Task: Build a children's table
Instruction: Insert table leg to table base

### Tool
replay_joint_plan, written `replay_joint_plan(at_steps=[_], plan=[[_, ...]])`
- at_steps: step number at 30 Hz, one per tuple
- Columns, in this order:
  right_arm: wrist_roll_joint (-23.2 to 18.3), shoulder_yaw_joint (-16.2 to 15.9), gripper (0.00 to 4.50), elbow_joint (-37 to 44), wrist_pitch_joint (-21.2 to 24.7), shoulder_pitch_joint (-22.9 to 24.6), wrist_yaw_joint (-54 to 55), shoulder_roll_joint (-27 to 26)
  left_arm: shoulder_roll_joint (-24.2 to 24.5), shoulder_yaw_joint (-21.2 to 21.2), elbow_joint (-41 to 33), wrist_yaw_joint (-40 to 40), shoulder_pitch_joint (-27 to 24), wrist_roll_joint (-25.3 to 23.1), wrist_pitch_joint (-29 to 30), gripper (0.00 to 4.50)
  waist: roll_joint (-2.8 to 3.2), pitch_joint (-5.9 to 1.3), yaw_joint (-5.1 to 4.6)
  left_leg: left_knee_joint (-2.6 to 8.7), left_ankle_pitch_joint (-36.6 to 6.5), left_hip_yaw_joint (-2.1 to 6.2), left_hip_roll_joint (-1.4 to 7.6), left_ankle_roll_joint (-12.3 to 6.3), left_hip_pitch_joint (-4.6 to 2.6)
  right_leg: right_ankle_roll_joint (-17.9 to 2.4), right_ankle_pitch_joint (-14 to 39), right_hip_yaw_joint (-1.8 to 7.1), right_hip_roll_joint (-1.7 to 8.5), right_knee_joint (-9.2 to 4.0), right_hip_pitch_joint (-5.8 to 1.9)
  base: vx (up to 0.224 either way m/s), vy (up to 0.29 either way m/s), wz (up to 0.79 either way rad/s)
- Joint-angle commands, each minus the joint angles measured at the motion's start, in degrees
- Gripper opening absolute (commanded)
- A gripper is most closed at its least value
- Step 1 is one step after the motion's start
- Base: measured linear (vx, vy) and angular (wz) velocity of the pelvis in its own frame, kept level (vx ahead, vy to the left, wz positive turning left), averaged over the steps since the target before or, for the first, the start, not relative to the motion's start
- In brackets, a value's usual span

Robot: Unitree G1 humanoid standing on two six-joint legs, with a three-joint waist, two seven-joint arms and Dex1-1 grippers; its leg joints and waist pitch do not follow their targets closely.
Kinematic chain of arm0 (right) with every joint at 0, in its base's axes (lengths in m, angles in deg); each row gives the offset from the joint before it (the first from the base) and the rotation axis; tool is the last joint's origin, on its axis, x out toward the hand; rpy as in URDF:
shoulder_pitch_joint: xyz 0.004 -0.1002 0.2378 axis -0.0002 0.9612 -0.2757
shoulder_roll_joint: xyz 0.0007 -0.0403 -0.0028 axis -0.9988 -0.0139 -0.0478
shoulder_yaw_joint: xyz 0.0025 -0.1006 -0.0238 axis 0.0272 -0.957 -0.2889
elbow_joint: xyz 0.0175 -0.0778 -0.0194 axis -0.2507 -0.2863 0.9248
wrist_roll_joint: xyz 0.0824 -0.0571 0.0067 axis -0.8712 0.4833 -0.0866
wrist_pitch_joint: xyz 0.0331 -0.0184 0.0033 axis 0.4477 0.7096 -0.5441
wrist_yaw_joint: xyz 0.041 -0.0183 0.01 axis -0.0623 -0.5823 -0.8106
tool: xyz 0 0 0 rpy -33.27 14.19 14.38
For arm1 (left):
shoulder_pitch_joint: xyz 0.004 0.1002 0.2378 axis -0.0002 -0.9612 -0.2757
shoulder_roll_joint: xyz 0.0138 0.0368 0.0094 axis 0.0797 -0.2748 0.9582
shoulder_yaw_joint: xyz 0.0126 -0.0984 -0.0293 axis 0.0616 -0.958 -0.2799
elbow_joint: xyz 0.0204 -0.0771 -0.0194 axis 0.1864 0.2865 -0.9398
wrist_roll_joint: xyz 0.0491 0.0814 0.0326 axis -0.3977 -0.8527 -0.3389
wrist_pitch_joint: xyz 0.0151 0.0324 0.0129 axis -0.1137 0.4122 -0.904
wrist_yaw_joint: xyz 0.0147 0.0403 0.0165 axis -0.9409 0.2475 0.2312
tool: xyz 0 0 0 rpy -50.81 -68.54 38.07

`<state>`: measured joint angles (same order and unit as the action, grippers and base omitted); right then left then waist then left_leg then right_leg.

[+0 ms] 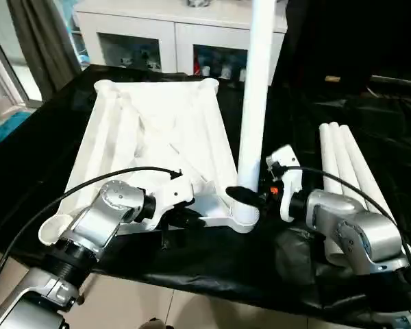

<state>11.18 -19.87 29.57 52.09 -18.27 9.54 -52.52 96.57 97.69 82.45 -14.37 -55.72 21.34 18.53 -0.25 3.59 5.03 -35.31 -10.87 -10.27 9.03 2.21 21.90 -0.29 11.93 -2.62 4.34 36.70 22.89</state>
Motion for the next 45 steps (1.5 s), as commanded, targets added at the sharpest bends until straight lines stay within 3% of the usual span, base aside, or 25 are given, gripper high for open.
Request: replay_joint_plan(at_steps=[1,8,9,11,12,13,14,17,19,20,21,24,25,27,30,32,34,35,37,41,44,45], plan=[[0.88,-1.67,1.91,0.54,0.66,0.96,-0.33,0.13,-0.96,-0.81,-1.53,0.31,-0.04,0.83,-0.05,0.0,0.1,-4.07,-0.07,4.64,-9.12,1.44,3.86,0.81,-1.06,-13.12,5.83,2.89,4.39,-4.35,-2.82,0.0,0.0,0.0],[1.36,-0.62,1.91,-1.89,-1.87,0.95,0.74,-1.37,-0.82,-0.97,-2.0,0.09,-0.18,1.0,0.1,0.0,0.22,-4.04,-0.08,4.68,-9.78,1.45,3.87,1.02,-1.09,-13.29,6.31,2.89,4.43,-4.41,-2.77,0.0,0.0,0.0],[0.99,0.01,1.91,-2.44,-2.37,0.99,0.94,-2.07,-0.84,-1.11,-1.9,0.22,-0.14,0.95,0.04,0.0,0.48,-4.04,-0.04,4.69,-9.89,1.5,3.88,1.04,-1.09,-13.35,6.25,2.9,4.46,-4.37,-2.73,0.0,0.0,0.0],[0.42,0.66,1.91,-2.9,-2.75,1.1,0.89,-2.69,-0.86,-1.23,-1.83,0.35,-0.12,0.92,-0.01,0.0,0.34,-4.0,-0.14,4.77,-10.38,1.53,3.9,1.2,-1.1,-13.3,6.53,2.86,4.4,-4.44,-2.77,0.0,0.0,0.0],[-0.53,1.77,1.91,-3.47,-3.51,1.6,0.67,-3.46,-0.91,-1.47,-1.62,0.6,-0.04,0.91,-0.2,0.0,0.88,-4.01,-0.11,4.73,-10.95,1.58,3.87,1.27,-1.09,-13.41,6.82,2.92,4.54,-4.43,-2.71,0.0,0.0,0.0],[-0.53,1.77,1.91,-3.47,-3.51,1.6,0.67,-3.46,-0.91,-1.47,-1.62,0.6,-0.04,0.91,-0.2,0.0,0.88,-4.01,-0.11,4.73,-10.95,1.58,3.87,1.27,-1.09,-13.41,6.82,2.92,4.54,-4.43,-2.71,0.0,0.0,0.0],[-1.21,2.54,1.91,-3.83,-4.21,2.2,0.35,-3.94,-1.01,-1.73,-1.43,0.97,0.01,0.91,-0.49,0.0,0.61,-4.03,-0.13,4.78,-11.63,1.55,3.89,1.41,-1.16,-13.39,7.26,2.91,4.51,-4.61,-2.75,0.0,0.0,0.0],[-2.2,4.09,1.91,-4.75,-7.16,4.93,-0.41,-5.03,-1.58,-2.4,-0.81,2.15,0.39,0.95,-0.82,0.0,0.56,-4.06,-0.1,4.81,-11.52,1.6,3.93,1.34,-1.04,-13.44,6.38,2.89,4.54,-4.54,-2.83,0.0,0.0,0.0],[-2.48,4.69,1.91,-5.33,-7.86,5.7,-0.64,-5.64,-1.7,-2.56,-0.57,2.33,0.55,0.97,-0.86,0.0,0.9,-4.07,-0.05,4.81,-11.26,1.62,3.93,1.15,-0.99,-13.61,5.79,2.88,4.53,-4.43,-2.78,0.0,0.0,0.0],[-2.55,4.98,1.91,-5.83,-8.58,6.41,-1.05,-5.95,-1.76,-2.64,-0.43,2.37,0.64,0.99,-0.91,0.0,0.72,-4.05,-0.1,4.82,-11.38,1.59,3.89,0.98,-1.05,-13.62,6.01,2.84,4.46,-4.55,-2.77,0.0,0.0,0.0],[-2.48,5.25,1.91,-6.68,-9.52,7.3,-1.42,-6.19,-1.83,-2.75,-0.22,2.5,0.77,0.99,-1.03,0.0,1.09,-4.0,-0.07,4.8,-11.72,1.63,3.86,0.9,-1.01,-13.76,6.55,2.84,4.5,-4.56,-2.75,0.0,0.0,0.0],[-2.51,6.16,1.91,-8.18,-11.71,8.97,-1.81,-6.75,-1.96,-2.97,0.07,2.82,0.95,0.95,-1.33,0.0,0.92,-4.05,-0.09,4.84,-12.19,1.62,3.91,0.59,-1.02,-13.62,7.37,2.85,4.54,-4.76,-2.78,0.0,0.0,0.0],[-2.75,6.86,1.91,-8.82,-12.61,9.42,-1.97,-7.26,-1.98,-3.05,0.28,2.91,1.08,0.92,-1.52,0.0,1.29,-4.1,-0.02,4.83,-12.16,1.69,3.9,0.6,-1.02,-13.65,7.38,2.82,4.58,-4.72,-2.77,0.0,0.0,0.0],[-2.91,7.33,1.91,-9.26,-13.21,9.71,-2.1,-7.62,-1.98,-3.11,0.43,2.97,1.17,0.9,-1.64,0.0,1.1,-4.14,-0.14,4.84,-12.33,1.65,3.87,0.44,-1.01,-13.72,7.32,2.78,4.5,-4.76,-2.79,0.0,0.0,0.0],[-2.7,8.84,1.91,-12.36,-17.83,10.96,-2.14,-9.03,-2.18,-3.49,1.18,3.61,1.64,0.71,-2.27,0.0,1.71,-4.13,-0.02,4.88,-13.04,1.73,3.91,0.44,-0.99,-13.75,7.92,2.78,4.61,-4.86,-2.67,0.0,0.0,0.0],[-2.6,9.52,1.91,-14.02,-19.92,11.52,-2.48,-9.84,-2.22,-3.62,1.52,3.75,1.9,0.67,-2.47,0.0,1.45,-4.03,-0.17,5.02,-14.08,1.74,3.92,0.5,-0.98,-13.58,9.1,2.76,4.52,-5.02,-2.67,0.0,0.0,0.0],[-2.26,9.37,1.91,-15.4,-21.39,12.01,-3.15,-9.96,-2.24,-3.67,1.71,3.75,2.05,0.64,-2.56,0.0,1.64,-3.96,-0.21,5.13,-15.12,1.79,3.91,0.69,-1.06,-13.34,10.74,2.76,4.56,-5.24,-2.58,0.0,0.0,0.0],[-1.92,9.11,1.91,-16.53,-22.6,12.29,-3.67,-10.04,-2.22,-3.74,2.0,3.63,2.26,0.64,-2.68,0.0,2.12,-4.06,-0.19,5.15,-15.98,1.82,3.98,1.02,-1.23,-13.28,11.37,2.74,4.59,-5.35,-2.43,0.0,0.0,0.0],[-1.31,8.95,1.91,-17.96,-25.12,13.01,-4.61,-10.43,-2.39,-3.83,2.21,3.79,2.42,0.61,-2.9,0.0,1.93,-4.0,-0.21,5.21,-16.39,1.84,3.97,0.81,-1.07,-13.13,11.64,2.75,4.62,-5.38,-2.53,0.0,0.0,0.0],[0.23,8.79,1.91,-19.8,-29.58,13.98,-4.99,-11.14,-2.52,-3.89,2.79,4.0,2.85,0.47,-3.35,0.0,2.39,-4.02,-0.18,5.32,-17.04,1.98,4.03,0.6,-1.04,-12.72,12.98,2.78,4.71,-5.53,-2.41,0.0,0.0,0.0],[1.99,8.06,1.91,-21.33,-33.97,14.64,-5.28,-11.44,-2.72,-3.96,3.46,4.13,3.29,0.36,-3.67,0.0,2.34,-3.96,-0.29,5.46,-18.45,2.01,4.02,0.86,-1.14,-12.29,14.81,2.76,4.67,-5.8,-2.28,0.0,0.0,0.0],[2.11,7.94,1.91,-21.5,-34.9,14.74,-5.4,-11.62,-2.79,-3.98,3.69,4.18,3.45,0.28,-3.81,0.0,2.63,-3.9,-0.27,5.48,-19.1,2.02,3.95,0.91,-1.24,-12.05,15.82,2.78,4.65,-5.92,-2.19,0.0,0.0,0.0]])
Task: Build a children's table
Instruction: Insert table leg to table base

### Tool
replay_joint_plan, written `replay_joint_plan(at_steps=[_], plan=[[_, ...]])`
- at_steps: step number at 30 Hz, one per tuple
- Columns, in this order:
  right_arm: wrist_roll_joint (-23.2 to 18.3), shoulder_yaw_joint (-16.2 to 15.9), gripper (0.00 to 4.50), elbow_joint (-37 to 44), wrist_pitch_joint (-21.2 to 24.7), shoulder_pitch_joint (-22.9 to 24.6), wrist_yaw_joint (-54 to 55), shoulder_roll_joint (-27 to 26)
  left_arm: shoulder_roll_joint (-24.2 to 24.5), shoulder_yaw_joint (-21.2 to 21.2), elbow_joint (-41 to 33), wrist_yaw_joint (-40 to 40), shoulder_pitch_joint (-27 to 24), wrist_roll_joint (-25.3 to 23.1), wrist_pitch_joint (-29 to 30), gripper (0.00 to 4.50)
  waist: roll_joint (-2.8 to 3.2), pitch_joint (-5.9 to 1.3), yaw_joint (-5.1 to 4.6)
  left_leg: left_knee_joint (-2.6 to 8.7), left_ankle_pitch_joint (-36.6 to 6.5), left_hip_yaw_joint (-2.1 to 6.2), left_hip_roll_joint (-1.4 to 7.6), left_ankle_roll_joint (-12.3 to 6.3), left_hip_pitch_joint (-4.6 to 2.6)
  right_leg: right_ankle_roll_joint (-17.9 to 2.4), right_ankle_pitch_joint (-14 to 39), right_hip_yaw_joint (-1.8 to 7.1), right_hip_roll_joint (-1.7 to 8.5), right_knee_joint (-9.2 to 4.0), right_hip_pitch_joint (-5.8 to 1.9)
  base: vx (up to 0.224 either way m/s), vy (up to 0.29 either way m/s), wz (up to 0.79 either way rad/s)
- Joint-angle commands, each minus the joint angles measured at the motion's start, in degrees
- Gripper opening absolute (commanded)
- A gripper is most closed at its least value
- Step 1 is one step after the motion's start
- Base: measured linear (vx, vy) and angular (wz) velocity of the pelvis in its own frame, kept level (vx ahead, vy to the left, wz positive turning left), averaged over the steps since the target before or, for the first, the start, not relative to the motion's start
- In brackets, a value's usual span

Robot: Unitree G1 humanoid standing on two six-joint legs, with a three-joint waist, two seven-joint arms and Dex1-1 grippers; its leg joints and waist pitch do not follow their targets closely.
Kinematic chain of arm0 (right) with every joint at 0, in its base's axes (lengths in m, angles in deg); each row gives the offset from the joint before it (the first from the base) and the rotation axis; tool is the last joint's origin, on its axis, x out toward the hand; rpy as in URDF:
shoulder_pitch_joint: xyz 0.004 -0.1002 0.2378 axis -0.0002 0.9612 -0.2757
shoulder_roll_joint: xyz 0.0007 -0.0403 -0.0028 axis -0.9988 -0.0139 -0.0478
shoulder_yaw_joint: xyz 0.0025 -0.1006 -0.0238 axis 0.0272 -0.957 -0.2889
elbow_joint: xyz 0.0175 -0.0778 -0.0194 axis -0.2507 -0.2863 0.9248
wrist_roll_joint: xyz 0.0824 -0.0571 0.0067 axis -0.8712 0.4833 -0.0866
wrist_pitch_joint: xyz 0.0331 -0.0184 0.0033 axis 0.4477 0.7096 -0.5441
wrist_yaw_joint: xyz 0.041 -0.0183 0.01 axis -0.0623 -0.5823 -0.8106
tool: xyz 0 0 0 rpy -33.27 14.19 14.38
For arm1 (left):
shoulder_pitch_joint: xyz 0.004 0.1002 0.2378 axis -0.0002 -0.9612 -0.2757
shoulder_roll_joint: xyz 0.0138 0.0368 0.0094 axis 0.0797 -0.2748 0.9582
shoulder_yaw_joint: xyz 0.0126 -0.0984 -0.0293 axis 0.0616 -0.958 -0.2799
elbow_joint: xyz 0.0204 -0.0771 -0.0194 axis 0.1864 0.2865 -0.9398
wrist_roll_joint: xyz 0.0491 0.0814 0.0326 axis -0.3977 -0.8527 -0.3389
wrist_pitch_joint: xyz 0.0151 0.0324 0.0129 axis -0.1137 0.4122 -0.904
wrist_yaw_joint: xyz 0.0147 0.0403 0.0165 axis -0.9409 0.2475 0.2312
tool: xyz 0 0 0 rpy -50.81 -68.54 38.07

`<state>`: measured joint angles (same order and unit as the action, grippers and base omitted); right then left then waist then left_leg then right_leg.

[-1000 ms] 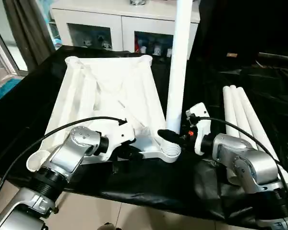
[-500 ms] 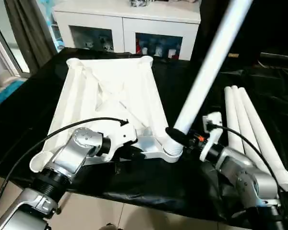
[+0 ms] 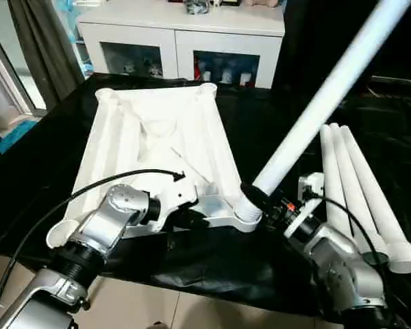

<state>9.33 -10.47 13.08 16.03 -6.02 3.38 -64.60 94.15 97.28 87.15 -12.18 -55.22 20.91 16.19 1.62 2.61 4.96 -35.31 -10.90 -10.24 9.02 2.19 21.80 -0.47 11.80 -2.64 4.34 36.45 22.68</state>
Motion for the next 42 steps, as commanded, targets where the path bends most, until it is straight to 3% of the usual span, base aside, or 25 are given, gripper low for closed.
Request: replay_joint_plan(at_steps=[1,8,9,11,19,29,30,31,33,37,40,42], plan=[[3.96,-1.48,1.91,-5.14,0.64,2.52,0.67,0.32,-0.41,-3.59,-0.87,2.02,3.07,0.65,-1.56,0.0,0.56,-2.87,-0.3,5.58,-19.67,2.07,4.01,0.98,-1.05,-11.59,16.79,2.8,4.63,-5.76,-1.99,0.0,0.0,0.0],[8.65,-4.61,1.91,-6.71,-3.99,1.66,1.33,1.23,-0.6,-3.33,-0.06,1.84,3.7,0.52,-1.84,0.0,0.78,-2.82,-0.37,5.89,-21.07,2.23,4.1,1.26,-1.14,-10.88,18.58,2.76,4.64,-6.04,-1.83,0.0,0.0,0.0],[9.68,-5.7,1.91,-7.17,-4.04,1.08,0.95,1.64,-0.55,-3.22,0.15,1.75,3.78,0.44,-1.99,0.0,0.3,-2.85,-0.45,5.93,-20.44,2.08,4.02,1.01,-1.12,-10.81,18.09,2.75,4.55,-6.15,-1.87,0.0,0.0,0.0],[9.96,-5.93,1.91,-7.39,-3.97,0.82,0.82,1.75,-0.55,-3.19,0.24,1.73,3.81,0.4,-2.05,0.0,0.46,-2.77,-0.43,5.94,-20.39,2.11,4.0,0.87,-1.07,-10.84,18.68,2.79,4.65,-6.16,-1.87,0.0,0.0,0.0],[11.07,-9.22,1.91,-8.02,-0.37,-1.83,-2.63,3.49,-0.4,-2.88,-0.19,1.59,3.42,0.22,-1.9,0.0,-0.23,-2.63,-0.67,5.94,-20.09,2.09,4.03,0.15,-1.04,-9.73,22.8,2.87,4.8,-6.57,-1.67,0.0,0.0,0.0],[13.71,-13.71,1.91,-9.5,2.68,-4.5,-7.2,6.64,0.0,-2.68,0.48,0.79,3.97,0.09,-2.27,0.0,-0.5,-2.47,-1.18,6.0,-19.2,1.99,3.93,-0.46,-1.02,-9.09,24.97,2.79,4.74,-6.93,-1.68,0.0,0.0,0.0],[13.98,-14.16,1.91,-9.7,2.85,-4.87,-7.73,6.94,-0.03,-2.68,0.52,0.71,4.04,0.12,-2.28,0.0,-0.71,-2.28,-1.33,6.07,-19.97,2.03,3.95,-0.31,-1.09,-8.67,27.04,2.75,4.75,-7.09,-1.56,0.0,0.0,0.0],[14.14,-14.4,1.91,-9.81,2.97,-5.09,-8.09,7.1,-0.04,-2.69,0.55,0.69,4.08,0.12,-2.3,0.0,-0.52,-2.15,-1.3,6.07,-21.36,2.07,3.98,0.05,-1.48,-8.1,29.83,2.82,4.91,-7.46,-1.27,0.0,0.0,0.0],[14.75,-15.14,1.91,-10.19,3.14,-5.64,-8.88,7.56,-0.05,-2.63,0.56,0.63,4.07,0.1,-2.35,0.0,-0.6,-2.22,-1.35,6.2,-22.32,2.3,4.1,0.46,-1.63,-7.53,31.39,2.81,5.04,-7.66,-1.3,0.0,0.0,0.0],[15.93,-16.51,1.91,-11.87,3.3,-7.38,-9.69,7.88,0.05,-2.55,0.36,0.34,3.97,0.14,-2.25,0.0,-0.91,-2.38,-1.7,6.73,-21.64,2.37,4.32,0.47,-1.35,-8.8,26.06,2.61,4.82,-7.23,-1.73,0.0,0.0,0.0],[15.93,-16.74,1.9,-12.3,3.48,-8.14,-10.54,7.74,0.15,-2.57,0.13,0.22,3.77,0.16,-2.21,0.0,-0.76,-2.38,-1.81,6.68,-22.22,2.27,4.3,0.56,-1.57,-9.69,24.65,2.63,4.82,-7.18,-1.61,0.0,0.0,0.0],[15.78,-16.96,1.9,-12.22,3.63,-8.25,-11.71,7.88,0.24,-2.65,-0.05,0.07,3.54,0.21,-2.42,0.0,-1.13,-2.33,-1.81,6.62,-22.54,2.16,4.26,0.5,-1.62,-9.74,25.01,2.72,4.89,-7.31,-1.62,0.0,0.0,0.0]])
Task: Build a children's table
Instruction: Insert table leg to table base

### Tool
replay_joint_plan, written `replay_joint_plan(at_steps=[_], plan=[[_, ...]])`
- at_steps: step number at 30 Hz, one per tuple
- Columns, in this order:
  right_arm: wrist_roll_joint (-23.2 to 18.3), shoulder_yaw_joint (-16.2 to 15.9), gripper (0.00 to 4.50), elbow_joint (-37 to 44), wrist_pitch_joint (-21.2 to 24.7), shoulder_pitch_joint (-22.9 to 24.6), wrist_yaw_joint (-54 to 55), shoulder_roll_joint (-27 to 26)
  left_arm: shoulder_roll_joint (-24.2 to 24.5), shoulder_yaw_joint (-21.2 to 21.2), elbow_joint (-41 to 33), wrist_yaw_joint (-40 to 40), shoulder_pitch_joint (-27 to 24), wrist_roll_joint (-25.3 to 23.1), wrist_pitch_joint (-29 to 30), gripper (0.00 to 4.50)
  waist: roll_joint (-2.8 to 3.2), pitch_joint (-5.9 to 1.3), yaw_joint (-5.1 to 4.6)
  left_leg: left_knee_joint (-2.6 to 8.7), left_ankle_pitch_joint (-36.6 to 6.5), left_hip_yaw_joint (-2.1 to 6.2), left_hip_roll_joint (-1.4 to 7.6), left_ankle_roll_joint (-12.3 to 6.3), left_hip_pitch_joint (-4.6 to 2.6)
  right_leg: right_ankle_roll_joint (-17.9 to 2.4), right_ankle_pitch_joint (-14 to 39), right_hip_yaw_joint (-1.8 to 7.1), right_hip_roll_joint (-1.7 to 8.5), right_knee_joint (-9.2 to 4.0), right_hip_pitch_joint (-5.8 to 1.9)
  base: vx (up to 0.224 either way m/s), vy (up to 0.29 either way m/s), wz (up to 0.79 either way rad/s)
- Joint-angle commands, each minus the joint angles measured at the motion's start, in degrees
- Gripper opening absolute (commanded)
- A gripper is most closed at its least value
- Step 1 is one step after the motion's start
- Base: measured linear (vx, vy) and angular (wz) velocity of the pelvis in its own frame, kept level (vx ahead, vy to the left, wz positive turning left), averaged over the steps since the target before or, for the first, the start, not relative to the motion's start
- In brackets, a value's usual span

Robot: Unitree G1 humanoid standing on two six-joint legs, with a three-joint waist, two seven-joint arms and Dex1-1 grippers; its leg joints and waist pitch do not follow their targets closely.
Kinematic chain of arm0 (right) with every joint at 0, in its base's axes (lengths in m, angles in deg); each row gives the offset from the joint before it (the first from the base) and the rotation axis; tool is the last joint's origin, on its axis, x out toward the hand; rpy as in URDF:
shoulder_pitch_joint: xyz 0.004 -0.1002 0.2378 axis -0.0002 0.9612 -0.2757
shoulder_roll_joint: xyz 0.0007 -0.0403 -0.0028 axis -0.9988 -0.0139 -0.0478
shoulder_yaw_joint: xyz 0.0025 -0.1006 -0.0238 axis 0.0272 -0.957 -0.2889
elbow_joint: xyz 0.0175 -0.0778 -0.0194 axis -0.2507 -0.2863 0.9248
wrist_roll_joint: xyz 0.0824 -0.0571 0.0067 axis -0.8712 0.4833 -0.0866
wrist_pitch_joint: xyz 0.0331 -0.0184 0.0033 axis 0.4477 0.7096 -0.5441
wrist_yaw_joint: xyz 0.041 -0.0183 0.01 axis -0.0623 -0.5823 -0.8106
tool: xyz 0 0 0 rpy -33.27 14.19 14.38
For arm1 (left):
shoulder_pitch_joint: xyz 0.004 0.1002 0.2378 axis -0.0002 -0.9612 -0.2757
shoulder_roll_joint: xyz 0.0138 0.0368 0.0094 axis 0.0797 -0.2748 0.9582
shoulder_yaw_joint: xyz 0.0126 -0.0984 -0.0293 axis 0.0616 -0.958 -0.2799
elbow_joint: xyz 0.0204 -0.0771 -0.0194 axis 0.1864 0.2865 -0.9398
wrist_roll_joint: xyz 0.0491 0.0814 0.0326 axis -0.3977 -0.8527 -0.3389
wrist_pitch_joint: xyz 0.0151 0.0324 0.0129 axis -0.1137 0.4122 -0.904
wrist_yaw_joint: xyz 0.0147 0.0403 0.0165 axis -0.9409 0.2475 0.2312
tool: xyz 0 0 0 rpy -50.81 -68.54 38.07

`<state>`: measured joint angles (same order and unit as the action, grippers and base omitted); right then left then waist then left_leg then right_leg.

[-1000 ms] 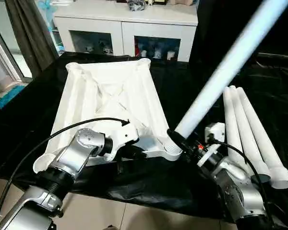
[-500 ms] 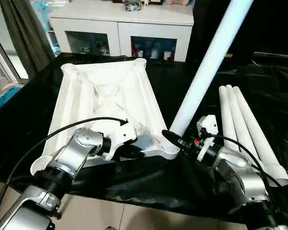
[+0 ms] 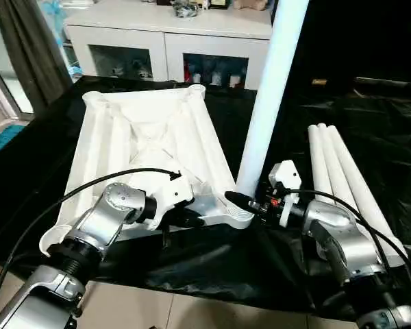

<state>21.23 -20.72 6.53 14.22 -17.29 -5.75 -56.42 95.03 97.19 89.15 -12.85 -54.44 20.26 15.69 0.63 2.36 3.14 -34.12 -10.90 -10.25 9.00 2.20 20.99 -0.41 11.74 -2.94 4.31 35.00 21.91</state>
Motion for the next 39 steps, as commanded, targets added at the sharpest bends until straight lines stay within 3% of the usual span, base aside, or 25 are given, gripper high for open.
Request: replay_joint_plan(at_steps=[1,6,13,16,22,24,26,28,30,36,38,39], plan=[[3.86,-6.72,1.9,-5.65,5.45,3.03,-2.65,-0.29,-0.63,-2.57,-2.06,0.72,2.75,0.87,-1.93,0.0,-0.06,-2.07,0.09,5.42,-22.4,2.2,4.27,0.38,-0.82,-9.6,25.82,3.03,4.99,-5.88,-0.87,0.0,0.0,0.0],[2.9,-6.5,1.9,-4.93,4.99,4.4,-5.27,0.34,0.26,-2.53,-3.69,-3.48,1.91,2.79,-3.92,0.0,0.07,-2.24,0.24,5.48,-20.87,2.19,4.38,0.06,-0.69,-9.64,24.22,3.1,5.0,-5.79,-1.02,0.0,0.0,0.0],[0.19,-5.7,1.9,-2.9,5.01,6.47,-8.54,0.92,2.19,-2.66,-6.94,-10.21,1.31,6.52,-1.9,0.0,0.81,-2.78,0.43,5.38,-16.01,1.85,4.52,-1.1,-0.57,-14.02,9.31,2.93,4.59,-4.41,-1.69,0.0,0.0,0.0],[0.15,-5.71,1.9,-2.53,4.75,6.95,-9.18,0.99,2.47,-2.54,-7.38,-10.88,1.13,6.64,-1.51,0.0,0.7,-2.87,0.46,5.21,-14.18,1.66,4.44,-1.82,-0.56,-15.68,5.03,2.74,4.57,-4.05,-2.02,0.0,0.0,0.0],[0.94,-4.76,1.9,-4.27,4.19,6.57,-7.56,0.14,1.57,-3.04,-5.57,-8.31,1.63,5.16,-2.66,0.0,0.67,-2.58,0.48,5.43,-16.79,1.73,4.52,-0.76,-0.75,-14.87,10.7,2.78,4.74,-4.54,-1.99,0.0,0.0,0.0],[1.08,-2.46,1.9,-6.77,3.73,5.68,-2.67,-1.89,0.38,-3.46,-3.46,-3.66,2.41,3.11,-2.58,0.0,0.61,-2.34,0.4,5.55,-18.49,1.73,4.55,-0.02,-0.84,-14.43,13.17,2.86,4.79,-4.76,-1.68,0.0,0.0,0.0],[1.01,-1.36,1.9,-7.95,3.76,5.17,-0.21,-2.98,-0.42,-3.87,-2.08,-1.08,3.0,2.37,-2.26,0.0,0.55,-2.18,0.34,5.65,-20.42,1.83,4.5,0.78,-1.07,-13.54,17.03,2.86,4.9,-5.16,-1.56,0.0,0.0,0.0],[1.68,-0.45,1.9,-9.78,3.09,4.37,3.19,-4.28,-1.59,-4.75,-1.08,1.15,3.62,2.48,-1.33,0.0,0.51,-1.97,0.19,5.76,-22.93,2.14,4.41,1.8,-1.23,-11.42,23.6,2.84,5.09,-5.75,-1.22,0.0,0.0,0.0],[3.24,0.41,1.9,-12.43,2.18,2.91,8.95,-6.07,-2.97,-5.59,-0.97,3.53,4.28,2.76,0.62,0.0,0.46,-1.96,0.01,5.89,-23.77,2.36,4.44,2.34,-1.11,-10.18,25.96,2.88,5.2,-5.9,-1.15,0.0,0.0,0.0],[5.37,3.15,1.9,-20.62,-0.31,-3.01,22.77,-11.65,-5.85,-7.19,-0.27,10.67,6.42,1.57,6.96,0.0,0.5,-1.85,-1.34,5.92,-25.5,2.96,4.02,2.86,-0.7,-7.86,31.89,2.56,5.32,-6.41,-0.93,0.0,0.0,0.0],[6.13,3.5,1.9,-22.58,-0.69,-4.77,26.28,-12.6,-6.23,-7.39,0.0,12.57,6.84,0.77,8.18,0.0,0.88,-1.96,-1.36,5.9,-25.44,3.03,4.05,2.73,-0.79,-7.74,30.85,2.53,5.24,-6.51,-0.84,0.0,0.0,0.0],[6.46,3.88,1.9,-23.89,-0.94,-5.96,28.51,-13.23,-6.54,-7.56,0.25,14.07,7.14,0.26,9.11,0.0,0.79,-1.9,-1.64,6.09,-25.34,3.11,4.1,2.84,-0.49,-8.29,28.9,2.45,5.08,-6.29,-0.97,0.0,0.0,0.0]])
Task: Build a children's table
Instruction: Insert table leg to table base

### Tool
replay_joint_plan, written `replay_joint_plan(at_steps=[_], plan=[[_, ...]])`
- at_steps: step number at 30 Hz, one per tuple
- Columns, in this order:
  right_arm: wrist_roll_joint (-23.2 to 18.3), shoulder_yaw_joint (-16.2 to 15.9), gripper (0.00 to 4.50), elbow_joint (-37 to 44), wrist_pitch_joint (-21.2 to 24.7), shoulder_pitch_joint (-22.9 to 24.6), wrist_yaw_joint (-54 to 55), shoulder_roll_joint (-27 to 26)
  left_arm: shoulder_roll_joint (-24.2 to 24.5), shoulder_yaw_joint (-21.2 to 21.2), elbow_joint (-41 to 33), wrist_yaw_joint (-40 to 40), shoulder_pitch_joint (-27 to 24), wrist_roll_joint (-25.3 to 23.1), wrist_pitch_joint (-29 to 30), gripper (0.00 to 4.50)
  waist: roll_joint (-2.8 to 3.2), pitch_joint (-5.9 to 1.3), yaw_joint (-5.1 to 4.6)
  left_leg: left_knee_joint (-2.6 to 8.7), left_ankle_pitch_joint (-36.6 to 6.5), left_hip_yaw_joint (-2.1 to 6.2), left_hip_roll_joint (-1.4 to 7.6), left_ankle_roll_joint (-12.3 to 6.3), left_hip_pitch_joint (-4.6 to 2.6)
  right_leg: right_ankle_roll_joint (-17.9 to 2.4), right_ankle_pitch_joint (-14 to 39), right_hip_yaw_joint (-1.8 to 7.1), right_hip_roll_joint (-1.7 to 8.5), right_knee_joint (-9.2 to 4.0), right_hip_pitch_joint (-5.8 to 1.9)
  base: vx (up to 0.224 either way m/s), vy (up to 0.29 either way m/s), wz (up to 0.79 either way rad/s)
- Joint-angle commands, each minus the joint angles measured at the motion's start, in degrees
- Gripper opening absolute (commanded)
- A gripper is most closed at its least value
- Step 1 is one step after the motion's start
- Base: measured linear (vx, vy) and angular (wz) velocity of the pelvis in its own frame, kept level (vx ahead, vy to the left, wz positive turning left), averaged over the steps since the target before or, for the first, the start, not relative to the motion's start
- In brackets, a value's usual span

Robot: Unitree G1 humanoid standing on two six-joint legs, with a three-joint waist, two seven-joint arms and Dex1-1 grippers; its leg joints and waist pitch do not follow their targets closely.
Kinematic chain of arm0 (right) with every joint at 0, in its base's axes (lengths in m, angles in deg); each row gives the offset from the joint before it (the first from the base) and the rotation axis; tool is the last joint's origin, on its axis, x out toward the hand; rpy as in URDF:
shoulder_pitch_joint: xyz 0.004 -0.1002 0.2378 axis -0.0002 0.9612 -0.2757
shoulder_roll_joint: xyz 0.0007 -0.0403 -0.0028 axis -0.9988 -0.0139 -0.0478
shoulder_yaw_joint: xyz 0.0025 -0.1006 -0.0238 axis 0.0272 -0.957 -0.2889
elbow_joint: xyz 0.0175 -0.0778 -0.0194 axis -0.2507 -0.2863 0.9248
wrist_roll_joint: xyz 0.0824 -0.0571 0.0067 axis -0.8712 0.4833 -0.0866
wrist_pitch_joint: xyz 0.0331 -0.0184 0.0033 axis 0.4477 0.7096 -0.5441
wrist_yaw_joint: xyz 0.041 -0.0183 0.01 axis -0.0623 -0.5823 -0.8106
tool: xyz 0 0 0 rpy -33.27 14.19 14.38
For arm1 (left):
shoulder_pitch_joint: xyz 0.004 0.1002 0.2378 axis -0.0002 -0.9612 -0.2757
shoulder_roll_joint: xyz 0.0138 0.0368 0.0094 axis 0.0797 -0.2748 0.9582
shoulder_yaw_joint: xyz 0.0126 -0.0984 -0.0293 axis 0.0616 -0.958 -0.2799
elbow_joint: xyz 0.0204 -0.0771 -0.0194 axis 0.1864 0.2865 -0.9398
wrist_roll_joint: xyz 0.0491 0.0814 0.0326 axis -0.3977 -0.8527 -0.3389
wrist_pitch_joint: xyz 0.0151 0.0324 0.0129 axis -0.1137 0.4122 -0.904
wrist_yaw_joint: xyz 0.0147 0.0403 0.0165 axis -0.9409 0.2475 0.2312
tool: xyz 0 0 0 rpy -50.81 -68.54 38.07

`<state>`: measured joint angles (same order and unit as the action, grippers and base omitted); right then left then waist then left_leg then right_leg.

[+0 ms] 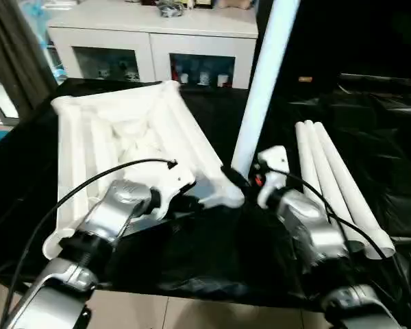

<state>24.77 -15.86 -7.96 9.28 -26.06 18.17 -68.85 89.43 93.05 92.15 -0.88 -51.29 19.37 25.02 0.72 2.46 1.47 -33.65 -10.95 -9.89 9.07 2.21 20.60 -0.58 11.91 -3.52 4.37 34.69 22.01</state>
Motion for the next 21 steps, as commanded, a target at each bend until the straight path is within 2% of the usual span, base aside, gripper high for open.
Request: replay_joint_plan(at_steps=[1,2,3,4,5,6,7,8,9,10,12,13,14,16,18,21], plan=[[3.28,0.27,1.9,-12.66,3.74,-0.32,10.36,-2.48,-1.79,-3.86,-2.43,5.58,4.61,0.14,2.15,0.0,0.64,-2.13,-0.08,5.6,-25.12,2.69,4.08,3.05,-0.18,-8.73,26.78,3.02,5.01,-5.78,-0.95,0.0,0.0,0.0],[3.15,1.59,1.9,-15.22,3.53,-2.72,14.45,-3.8,-2.49,-4.19,-2.71,8.07,4.88,-0.35,4.27,0.0,0.79,-2.2,-0.49,5.58,-24.66,2.72,3.9,3.74,-0.1,-9.74,24.97,2.93,4.89,-5.39,-1.06,0.0,0.0,0.0],[3.11,1.76,1.9,-15.49,3.52,-2.97,14.88,-3.94,-2.57,-4.23,-2.79,8.34,4.89,-0.4,4.52,0.0,0.8,-2.34,-0.57,5.55,-24.35,2.68,3.87,3.76,-0.13,-10.02,24.11,2.92,4.88,-5.29,-1.18,0.0,0.0,0.0],[3.01,2.24,1.9,-16.39,3.29,-3.67,15.96,-4.31,-2.83,-4.37,-3.22,9.01,4.85,-0.57,5.36,0.0,0.39,-2.64,-0.53,5.34,-22.31,2.37,3.83,2.95,0.01,-10.52,20.8,2.98,4.82,-5.33,-1.33,0.0,0.0,0.0],[2.8,3.23,1.9,-18.33,2.82,-5.42,18.74,-5.29,-3.64,-4.8,-3.71,11.11,4.94,-0.97,6.75,0.0,0.53,-2.75,-0.46,5.21,-20.77,2.2,3.83,2.45,0.05,-11.1,18.23,3.09,4.78,-5.12,-1.35,0.0,0.0,0.0],[2.74,3.5,1.9,-18.82,2.66,-5.85,19.4,-5.54,-3.85,-4.89,-3.87,11.64,4.95,-1.07,7.13,0.0,0.19,-2.81,-0.55,5.06,-18.05,1.96,3.9,1.39,0.32,-12.51,14.21,3.12,4.82,-4.67,-1.51,0.0,0.0,0.0],[2.2,4.8,1.9,-20.45,2.38,-7.42,22.39,-6.76,-4.81,-5.31,-4.26,13.87,5.07,-1.32,8.21,0.0,0.45,-2.91,-0.52,4.95,-16.24,1.78,3.86,0.76,0.4,-13.18,12.0,3.06,4.83,-4.53,-1.71,0.0,0.0,0.0],[2.07,5.02,1.9,-20.84,2.27,-7.76,22.84,-7.11,-5.06,-5.39,-4.39,14.14,5.1,-1.22,8.53,0.0,0.45,-2.96,-0.51,4.85,-15.39,1.73,3.85,0.46,0.43,-13.46,10.73,3.01,4.77,-4.52,-1.78,0.0,0.0,0.0],[2.16,5.04,1.9,-21.46,1.97,-8.18,23.26,-7.57,-5.4,-5.51,-4.73,14.64,5.05,-1.09,8.91,0.0,0.39,-3.22,-0.45,4.61,-12.82,1.55,3.77,-0.24,0.46,-14.13,6.78,2.89,4.6,-4.13,-2.01,0.067,-0.012,-0.01],[2.16,5.04,1.9,-21.46,1.97,-8.18,23.26,-7.57,-5.4,-5.51,-4.73,14.64,5.05,-1.09,8.91,0.0,-0.06,-3.41,-0.21,4.38,-9.52,1.45,3.76,-1.45,0.61,-14.8,2.53,2.8,4.64,-3.62,-2.37,0.0,0.0,0.0],[2.36,4.96,1.9,-22.32,1.37,-8.61,23.13,-8.04,-5.47,-5.32,-5.02,14.65,4.95,-1.2,8.81,0.0,0.15,-3.41,-0.07,4.2,-7.13,1.27,3.8,-3.02,0.61,-15.61,-1.4,2.64,4.6,-3.37,-2.41,0.0,0.0,0.0],[2.82,4.93,1.9,-23.46,0.72,-9.19,23.39,-8.39,-5.52,-5.21,-5.3,14.91,4.78,-1.37,8.93,0.0,-0.19,-3.32,-0.06,4.17,-7.29,1.2,3.82,-3.51,0.67,-15.95,-0.98,2.61,4.7,-3.39,-2.47,0.0,0.0,0.0],[3.03,4.99,1.9,-24.19,0.29,-9.61,23.53,-8.64,-5.5,-5.16,-5.45,14.99,4.67,-1.36,9.09,0.0,-0.22,-3.28,-0.01,4.19,-7.7,1.15,3.83,-3.54,0.57,-15.95,0.03,2.59,4.72,-3.52,-2.42,0.0,0.0,0.0],[2.94,5.31,1.9,-24.84,-0.2,-10.01,23.58,-8.92,-5.47,-5.15,-5.69,15.03,4.55,-1.33,9.36,0.0,-0.04,-2.91,-0.03,4.47,-11.5,1.15,3.96,-2.31,0.34,-15.21,6.88,2.68,4.74,-4.18,-2.17,0.0,0.0,0.0],[3.31,5.12,1.9,-25.13,-0.89,-10.35,23.3,-8.89,-5.28,-5.14,-5.87,14.94,4.46,-1.39,9.29,0.0,0.0,-2.81,-0.14,4.74,-13.52,1.25,4.08,-1.04,0.23,-14.27,9.83,2.68,4.6,-4.35,-2.03,0.0,0.0,0.0],[3.25,5.17,1.9,-25.56,-2.52,-10.96,20.93,-9.16,-4.92,-5.02,-6.18,14.81,4.32,-1.41,9.25,0.0,0.11,-2.92,-0.18,4.73,-13.79,1.23,4.06,-0.46,0.16,-14.1,8.24,2.79,4.52,-4.18,-1.99,0.0,0.0,0.0]])
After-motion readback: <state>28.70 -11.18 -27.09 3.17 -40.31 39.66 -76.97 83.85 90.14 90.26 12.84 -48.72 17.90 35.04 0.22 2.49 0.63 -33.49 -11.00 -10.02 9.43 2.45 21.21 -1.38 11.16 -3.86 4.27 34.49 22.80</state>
